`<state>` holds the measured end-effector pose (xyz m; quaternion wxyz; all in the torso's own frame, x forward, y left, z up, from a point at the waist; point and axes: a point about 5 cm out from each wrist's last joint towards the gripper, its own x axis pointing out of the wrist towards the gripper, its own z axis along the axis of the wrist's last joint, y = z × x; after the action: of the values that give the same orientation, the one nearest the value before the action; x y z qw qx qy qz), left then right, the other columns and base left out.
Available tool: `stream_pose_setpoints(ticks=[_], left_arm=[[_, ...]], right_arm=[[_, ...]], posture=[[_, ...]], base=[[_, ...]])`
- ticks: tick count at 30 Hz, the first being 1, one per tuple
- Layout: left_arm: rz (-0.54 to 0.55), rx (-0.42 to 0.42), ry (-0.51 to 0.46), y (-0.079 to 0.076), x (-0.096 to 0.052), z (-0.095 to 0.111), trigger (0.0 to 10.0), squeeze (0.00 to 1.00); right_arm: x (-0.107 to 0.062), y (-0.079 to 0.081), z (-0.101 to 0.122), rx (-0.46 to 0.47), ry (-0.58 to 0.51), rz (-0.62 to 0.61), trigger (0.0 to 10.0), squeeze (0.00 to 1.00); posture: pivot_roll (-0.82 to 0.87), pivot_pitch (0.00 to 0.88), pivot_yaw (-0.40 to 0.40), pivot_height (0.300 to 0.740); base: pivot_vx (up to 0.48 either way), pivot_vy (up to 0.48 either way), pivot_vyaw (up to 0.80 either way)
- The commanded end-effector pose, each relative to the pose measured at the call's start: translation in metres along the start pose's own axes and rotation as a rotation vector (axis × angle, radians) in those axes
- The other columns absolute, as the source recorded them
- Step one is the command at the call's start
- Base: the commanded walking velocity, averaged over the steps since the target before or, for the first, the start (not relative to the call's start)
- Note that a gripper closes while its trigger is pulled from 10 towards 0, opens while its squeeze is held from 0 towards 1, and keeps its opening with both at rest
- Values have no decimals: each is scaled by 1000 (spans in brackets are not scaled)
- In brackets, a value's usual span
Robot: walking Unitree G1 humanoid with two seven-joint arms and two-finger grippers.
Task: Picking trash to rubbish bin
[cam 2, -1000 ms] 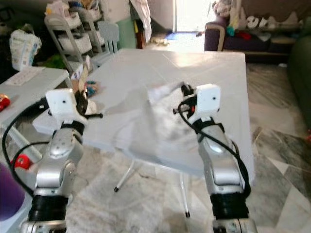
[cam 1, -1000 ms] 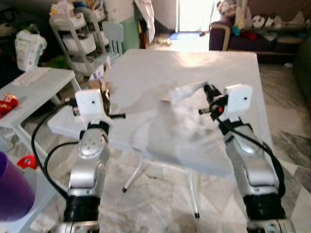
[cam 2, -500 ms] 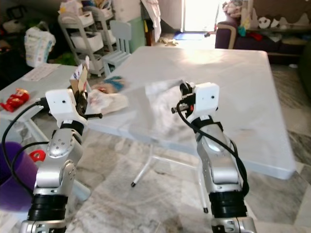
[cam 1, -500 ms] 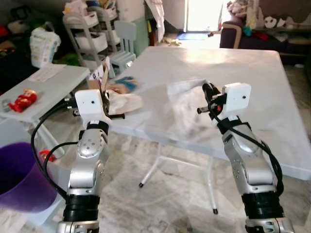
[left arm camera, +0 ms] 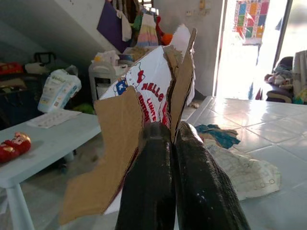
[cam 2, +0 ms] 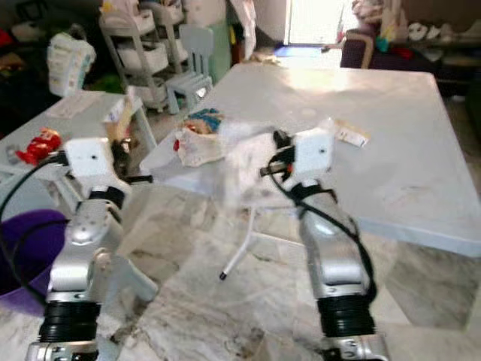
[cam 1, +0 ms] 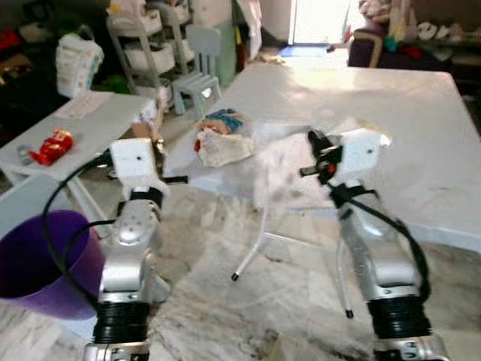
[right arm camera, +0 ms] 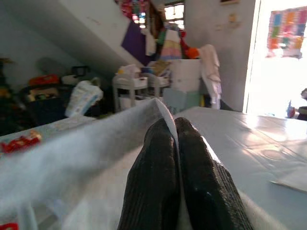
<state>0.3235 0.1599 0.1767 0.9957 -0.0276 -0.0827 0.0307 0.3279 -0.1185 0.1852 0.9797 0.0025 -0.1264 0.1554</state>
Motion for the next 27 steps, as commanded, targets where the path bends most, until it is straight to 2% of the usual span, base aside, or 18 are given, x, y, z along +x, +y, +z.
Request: stream_pose_setpoints(ticks=[1,27], left_arm=[[-4,6,-15,0,-1,3,10000,0],[-18,0,-9,-5,-1,2,10000,0]], right_arm=[[1,1,6,-21,-23,15,0,0],[1,-1,8,-28,-29,18,0,0]], posture=[[-87,0,75,740],[-96,0,70,740]], base=[[0,0,794],[0,0,792]])
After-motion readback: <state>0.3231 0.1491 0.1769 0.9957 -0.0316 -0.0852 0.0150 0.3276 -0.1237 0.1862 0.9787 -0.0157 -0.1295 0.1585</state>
